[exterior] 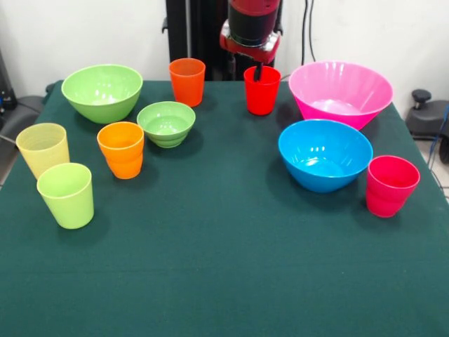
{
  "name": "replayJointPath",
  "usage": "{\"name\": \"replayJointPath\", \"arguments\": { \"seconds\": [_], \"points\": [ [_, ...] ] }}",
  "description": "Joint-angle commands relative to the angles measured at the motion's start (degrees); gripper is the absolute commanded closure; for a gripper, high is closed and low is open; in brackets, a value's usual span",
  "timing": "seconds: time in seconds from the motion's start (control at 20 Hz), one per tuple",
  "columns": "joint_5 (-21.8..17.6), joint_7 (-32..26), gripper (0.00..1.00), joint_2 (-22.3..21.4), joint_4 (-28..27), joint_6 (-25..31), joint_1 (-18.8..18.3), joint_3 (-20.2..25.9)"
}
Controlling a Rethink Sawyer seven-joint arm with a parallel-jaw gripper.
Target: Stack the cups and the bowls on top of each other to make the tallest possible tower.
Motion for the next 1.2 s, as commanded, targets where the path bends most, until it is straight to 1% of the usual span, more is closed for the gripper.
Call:
{"name": "replayJointPath", "arguments": {
  "seconds": [0.05, 0.2, 0.7, 1.05, 1.2],
  "points": [
    [-3.1, 2.2, 0.00, 2.1, -5.4, -5.9, -0.4, 5.4],
    [-3.4, 2.3, 0.00, 2.4, -5.5, -6.3, -0.4, 5.3],
    [-4.3, 1.6, 0.00, 3.2, -6.1, -6.9, -2.4, 6.5],
    [-5.1, 0.7, 0.00, 3.0, -6.1, -6.3, -4.4, 7.7],
    [-5.7, 0.1, 0.00, 3.8, -6.7, -6.5, -5.4, 8.0]
  ]
}}
